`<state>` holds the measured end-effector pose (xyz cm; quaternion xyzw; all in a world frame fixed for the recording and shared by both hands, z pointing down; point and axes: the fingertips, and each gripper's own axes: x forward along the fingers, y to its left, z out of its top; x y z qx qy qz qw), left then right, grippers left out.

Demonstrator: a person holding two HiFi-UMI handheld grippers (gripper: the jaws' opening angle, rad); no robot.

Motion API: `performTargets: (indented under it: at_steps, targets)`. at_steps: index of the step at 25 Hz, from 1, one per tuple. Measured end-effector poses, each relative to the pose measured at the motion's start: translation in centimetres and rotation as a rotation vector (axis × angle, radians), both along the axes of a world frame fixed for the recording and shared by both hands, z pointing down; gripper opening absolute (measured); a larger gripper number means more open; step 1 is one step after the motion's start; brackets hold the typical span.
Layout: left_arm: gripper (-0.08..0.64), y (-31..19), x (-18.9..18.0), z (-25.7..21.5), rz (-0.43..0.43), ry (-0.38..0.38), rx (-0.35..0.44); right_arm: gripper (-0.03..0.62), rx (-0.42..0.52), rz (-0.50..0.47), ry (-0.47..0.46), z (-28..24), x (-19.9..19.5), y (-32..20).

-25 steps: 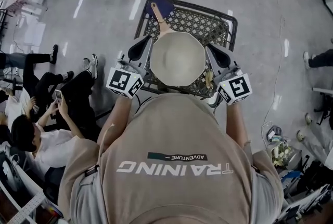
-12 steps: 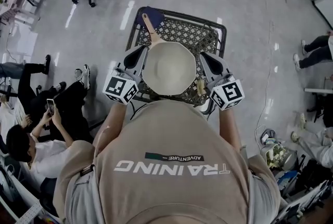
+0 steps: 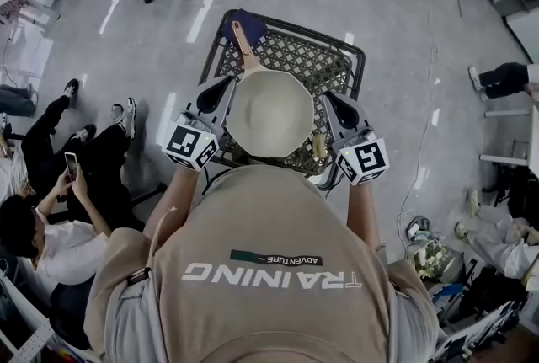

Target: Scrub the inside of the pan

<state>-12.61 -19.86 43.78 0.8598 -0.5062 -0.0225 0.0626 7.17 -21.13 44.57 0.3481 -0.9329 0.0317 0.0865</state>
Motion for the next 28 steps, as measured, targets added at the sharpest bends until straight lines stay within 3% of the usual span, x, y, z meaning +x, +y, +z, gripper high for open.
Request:
performTargets:
  at_steps: [10, 15, 28]
  targets:
    - [0.017, 0.2, -1.4, 0.9, -0.025, 0.016, -0.012, 0.02, -0.031, 0.0, 0.001, 1.0, -1.0, -0.1]
    - [0.017, 0.9, -1.0, 1.5, -0.026, 0.019, -0.023, 0.02, -0.058, -0.045, 0.048, 2.9, -1.6, 0.6]
    - [0.017, 2.3, 0.0, 1.3, -0.055, -0.009, -0.03, 0.02, -0.052, -0.06, 0.0, 3.1, -0.3, 0.9]
